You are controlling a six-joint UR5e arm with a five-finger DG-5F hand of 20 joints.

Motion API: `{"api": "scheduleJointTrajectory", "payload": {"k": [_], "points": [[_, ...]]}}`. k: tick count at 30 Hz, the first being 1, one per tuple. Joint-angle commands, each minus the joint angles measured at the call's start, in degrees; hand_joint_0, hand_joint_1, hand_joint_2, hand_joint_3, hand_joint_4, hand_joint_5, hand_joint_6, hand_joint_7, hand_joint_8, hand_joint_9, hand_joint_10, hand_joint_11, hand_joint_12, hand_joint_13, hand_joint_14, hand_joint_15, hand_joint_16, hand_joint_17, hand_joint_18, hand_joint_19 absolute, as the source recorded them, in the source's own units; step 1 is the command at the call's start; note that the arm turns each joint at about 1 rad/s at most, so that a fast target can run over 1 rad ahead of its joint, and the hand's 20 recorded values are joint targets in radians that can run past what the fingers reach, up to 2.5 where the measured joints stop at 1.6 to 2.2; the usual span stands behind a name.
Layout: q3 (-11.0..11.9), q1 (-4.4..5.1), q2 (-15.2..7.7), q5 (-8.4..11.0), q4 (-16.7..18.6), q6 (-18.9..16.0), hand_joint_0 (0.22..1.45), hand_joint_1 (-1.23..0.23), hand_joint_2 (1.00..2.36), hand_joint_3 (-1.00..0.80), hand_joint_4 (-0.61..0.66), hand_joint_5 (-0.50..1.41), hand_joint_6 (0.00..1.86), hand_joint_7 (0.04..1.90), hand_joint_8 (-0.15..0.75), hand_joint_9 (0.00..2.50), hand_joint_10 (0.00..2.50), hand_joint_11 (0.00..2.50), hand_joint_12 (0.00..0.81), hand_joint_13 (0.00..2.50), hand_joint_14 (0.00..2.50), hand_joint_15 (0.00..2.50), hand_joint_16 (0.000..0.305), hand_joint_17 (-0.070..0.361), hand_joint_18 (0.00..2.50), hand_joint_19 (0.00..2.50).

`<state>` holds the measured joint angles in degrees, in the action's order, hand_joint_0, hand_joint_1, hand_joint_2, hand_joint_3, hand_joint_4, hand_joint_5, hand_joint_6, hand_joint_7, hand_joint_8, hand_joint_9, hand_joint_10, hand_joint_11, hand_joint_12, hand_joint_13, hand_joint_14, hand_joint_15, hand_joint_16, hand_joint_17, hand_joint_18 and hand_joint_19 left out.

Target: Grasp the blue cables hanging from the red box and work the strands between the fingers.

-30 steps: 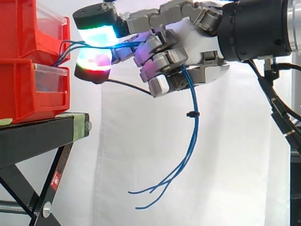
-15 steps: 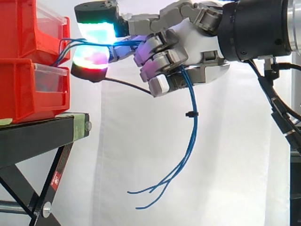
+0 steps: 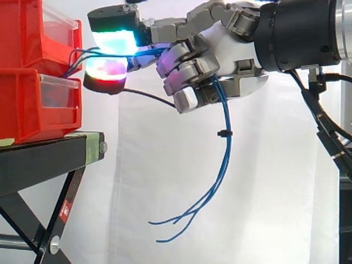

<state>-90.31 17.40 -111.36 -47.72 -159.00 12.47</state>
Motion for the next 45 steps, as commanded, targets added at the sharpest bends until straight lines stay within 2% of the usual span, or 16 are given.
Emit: {"api": "scheduleJointTrajectory", "payload": {"k": [1,3,10,11,12,14,18,19,21,27,34,35,38,39,43,45], "points": [[-0.05,0.00,0.00,0.00,0.00,0.01,1.10,-0.75,1.02,-0.37,0.12,0.14,0.66,1.15,0.556,1.86,2.50,2.50,0.692,2.11,2.50,1.81,0.255,0.192,2.50,0.78],[-0.05,0.00,0.00,0.00,0.00,0.01,1.20,-0.75,1.02,-0.27,0.12,0.08,1.04,1.01,0.556,1.86,2.50,2.50,0.692,2.11,2.50,1.81,0.255,0.192,2.50,0.78],[-0.05,0.00,0.00,0.00,0.00,0.01,1.27,-0.74,1.02,-0.21,0.11,0.10,1.11,1.01,0.556,1.86,2.50,2.50,0.692,2.11,2.50,1.81,0.255,0.192,2.50,0.78],[0.04,0.00,0.00,0.00,0.00,0.01,1.28,-0.74,1.02,-0.20,0.11,0.18,0.93,1.06,0.556,1.86,2.50,2.50,0.692,2.11,2.50,1.81,0.255,0.192,2.50,0.78],[0.04,0.00,0.00,0.00,0.00,0.01,1.30,-0.74,1.02,-0.19,0.11,0.43,0.32,1.35,0.556,1.86,2.50,2.50,0.692,2.11,2.50,1.81,0.255,0.192,2.50,0.78],[-0.05,0.00,0.00,0.00,0.00,0.01,1.29,-0.72,1.01,-0.03,0.16,0.55,0.00,1.43,0.556,1.86,2.50,2.50,0.692,2.11,2.50,1.81,0.255,0.192,2.50,0.78],[-0.05,-0.09,0.00,0.00,0.00,-0.07,0.80,-0.76,1.45,-0.15,0.18,0.47,0.01,1.26,0.556,1.86,2.50,2.50,0.692,2.11,2.50,1.81,0.255,0.192,2.50,0.78],[-0.05,0.00,0.00,0.00,0.00,0.01,0.78,-0.76,1.42,-0.19,0.19,0.46,0.01,1.25,0.556,1.86,2.50,2.50,0.692,2.11,2.50,1.81,0.255,0.192,2.50,0.78],[0.04,-0.09,0.00,0.00,0.00,0.01,0.89,-0.77,1.03,-0.09,0.16,0.42,0.01,1.26,0.556,1.86,2.50,2.50,0.692,2.11,2.50,1.81,0.255,0.192,2.50,0.78],[0.04,-0.09,0.00,0.00,0.09,0.01,1.32,-0.77,1.01,-0.06,0.03,0.57,0.01,1.32,0.556,1.86,2.50,2.50,0.692,2.11,2.50,1.81,0.255,0.192,2.50,0.78],[0.04,-0.09,0.00,0.00,0.35,-0.16,1.12,-0.84,1.02,-0.22,0.01,0.47,0.00,1.37,0.556,1.86,2.50,2.50,0.692,2.11,2.50,1.81,0.255,0.192,2.50,0.78],[0.04,-0.09,0.00,0.00,0.35,-0.16,1.12,-0.84,1.02,-0.24,-0.01,0.44,0.04,1.39,0.556,1.86,2.50,2.50,0.692,2.11,2.50,1.81,0.255,0.192,2.50,0.78],[0.04,-0.18,0.00,0.00,0.35,-0.16,1.27,-0.83,1.01,-0.15,-0.09,0.21,0.85,1.14,0.556,1.86,2.50,2.50,0.692,2.11,2.50,1.81,0.255,0.192,2.50,0.78],[0.04,-0.18,0.00,0.00,0.35,-0.07,1.32,-0.81,1.01,-0.08,-0.11,0.23,0.91,1.12,0.556,1.86,2.50,2.50,0.692,2.11,2.50,1.81,0.255,0.192,2.50,0.78],[0.04,-0.18,0.00,0.00,0.44,-0.07,1.34,-0.80,1.01,-0.03,-0.06,0.58,0.17,1.42,0.556,1.86,2.50,2.50,0.692,2.11,2.50,1.81,0.255,0.192,2.50,0.78],[0.04,-0.18,0.00,0.00,0.88,-0.07,1.10,-0.84,1.05,0.04,0.00,0.57,0.01,1.42,0.556,1.86,2.50,2.50,0.692,2.11,2.50,1.81,0.255,0.192,2.50,0.78]]}}
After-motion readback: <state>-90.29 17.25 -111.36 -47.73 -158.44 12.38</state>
